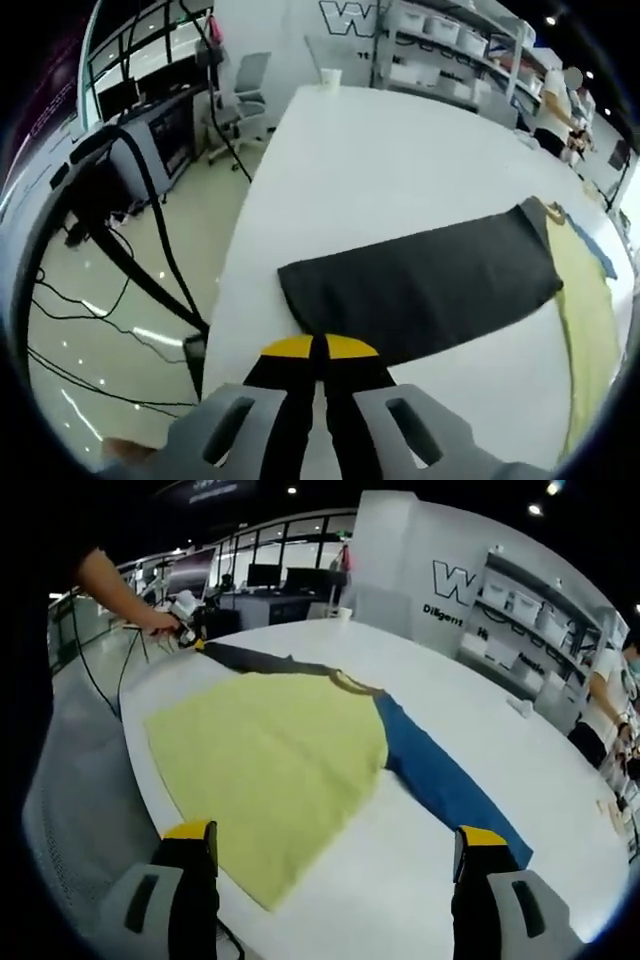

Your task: Fold the garment on the visible template until the final outline fits inside the template.

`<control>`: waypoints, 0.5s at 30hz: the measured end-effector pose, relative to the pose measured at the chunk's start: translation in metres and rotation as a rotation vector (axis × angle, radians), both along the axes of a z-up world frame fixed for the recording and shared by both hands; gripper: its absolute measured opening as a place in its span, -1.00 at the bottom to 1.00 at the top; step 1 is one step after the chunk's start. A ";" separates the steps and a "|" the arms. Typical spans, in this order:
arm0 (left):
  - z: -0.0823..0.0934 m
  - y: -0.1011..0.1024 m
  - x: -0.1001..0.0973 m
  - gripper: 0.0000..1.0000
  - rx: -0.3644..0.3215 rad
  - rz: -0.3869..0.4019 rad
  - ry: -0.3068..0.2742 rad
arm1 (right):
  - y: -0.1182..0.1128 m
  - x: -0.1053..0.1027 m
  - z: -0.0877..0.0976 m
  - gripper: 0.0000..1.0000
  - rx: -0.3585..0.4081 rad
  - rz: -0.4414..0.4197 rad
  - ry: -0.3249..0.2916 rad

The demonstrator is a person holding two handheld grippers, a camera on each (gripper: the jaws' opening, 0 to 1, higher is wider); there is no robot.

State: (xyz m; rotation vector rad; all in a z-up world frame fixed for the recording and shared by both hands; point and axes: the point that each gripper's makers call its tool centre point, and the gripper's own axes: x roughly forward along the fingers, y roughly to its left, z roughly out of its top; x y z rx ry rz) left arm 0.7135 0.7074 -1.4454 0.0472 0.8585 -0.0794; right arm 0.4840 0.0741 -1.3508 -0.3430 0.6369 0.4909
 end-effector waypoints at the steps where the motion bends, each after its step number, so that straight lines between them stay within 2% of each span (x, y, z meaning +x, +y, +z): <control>1: 0.003 0.000 0.000 -0.99 0.011 -0.008 -0.014 | -0.001 -0.001 0.000 0.94 0.002 -0.003 0.000; 7: 0.017 -0.002 -0.001 -0.99 -0.015 -0.011 -0.053 | -0.002 -0.004 -0.002 0.97 0.005 0.000 0.003; 11: 0.034 -0.011 -0.002 -0.99 -0.033 -0.025 -0.083 | 0.000 -0.001 -0.001 0.98 0.042 -0.004 -0.006; 15: 0.050 -0.018 -0.001 -0.99 -0.057 -0.034 -0.124 | 0.001 0.002 0.000 0.98 0.041 0.009 -0.015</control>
